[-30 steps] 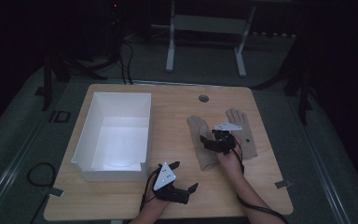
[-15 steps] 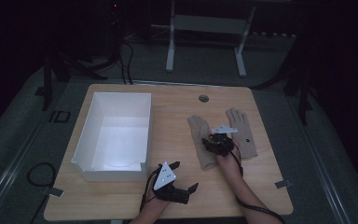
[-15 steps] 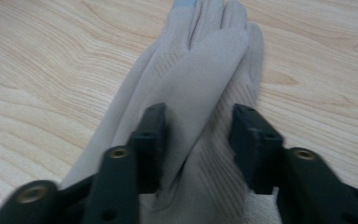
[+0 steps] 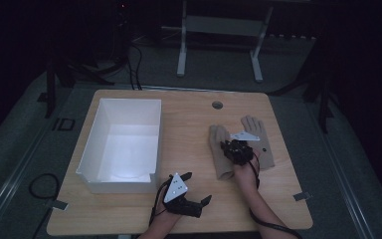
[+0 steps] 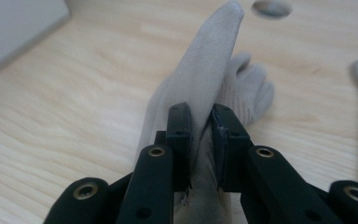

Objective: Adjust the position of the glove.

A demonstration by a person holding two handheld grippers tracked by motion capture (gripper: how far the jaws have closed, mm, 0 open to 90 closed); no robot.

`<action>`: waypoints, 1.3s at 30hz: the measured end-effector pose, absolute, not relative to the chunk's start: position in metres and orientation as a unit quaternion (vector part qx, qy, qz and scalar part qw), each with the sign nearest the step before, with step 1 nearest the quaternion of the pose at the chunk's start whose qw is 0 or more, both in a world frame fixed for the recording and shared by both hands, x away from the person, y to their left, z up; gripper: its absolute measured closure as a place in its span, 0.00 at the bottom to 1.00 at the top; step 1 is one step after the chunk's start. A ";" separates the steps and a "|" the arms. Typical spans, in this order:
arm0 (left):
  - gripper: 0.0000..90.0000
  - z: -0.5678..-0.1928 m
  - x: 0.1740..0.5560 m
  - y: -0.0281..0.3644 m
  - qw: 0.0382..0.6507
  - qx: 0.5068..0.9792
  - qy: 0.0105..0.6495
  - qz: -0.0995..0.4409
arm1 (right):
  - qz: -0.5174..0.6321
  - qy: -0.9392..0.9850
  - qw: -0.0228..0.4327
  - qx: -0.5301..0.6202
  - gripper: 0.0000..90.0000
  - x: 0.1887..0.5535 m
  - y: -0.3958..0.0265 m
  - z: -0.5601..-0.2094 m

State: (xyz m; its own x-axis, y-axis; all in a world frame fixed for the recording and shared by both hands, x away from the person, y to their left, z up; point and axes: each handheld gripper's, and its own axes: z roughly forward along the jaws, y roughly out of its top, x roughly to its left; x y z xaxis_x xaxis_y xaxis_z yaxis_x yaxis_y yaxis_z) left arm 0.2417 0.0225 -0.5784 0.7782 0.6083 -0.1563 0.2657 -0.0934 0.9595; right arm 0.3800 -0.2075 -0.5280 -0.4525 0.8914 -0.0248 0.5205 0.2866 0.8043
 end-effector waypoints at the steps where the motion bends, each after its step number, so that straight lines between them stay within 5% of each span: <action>1: 0.00 -0.578 0.242 0.022 0.602 0.726 0.301 0.142 | 0.392 0.751 0.243 0.473 0.87 0.372 -0.209 -0.516; 7: 0.00 -0.578 0.242 0.022 0.603 0.725 0.300 0.142 | 0.408 0.721 0.248 0.503 0.87 0.343 -0.218 -0.507; 19: 0.00 -0.578 0.242 0.021 0.604 0.726 0.297 0.142 | 0.354 0.732 0.221 0.539 0.86 0.336 -0.220 -0.550; 27: 0.00 -0.578 0.241 0.021 0.605 0.726 0.295 0.141 | 0.343 0.752 0.220 0.518 0.61 0.335 -0.219 -0.564; 39: 0.00 -0.578 0.241 0.021 0.607 0.726 0.292 0.139 | 0.346 0.776 0.223 0.479 0.51 0.341 -0.220 -0.562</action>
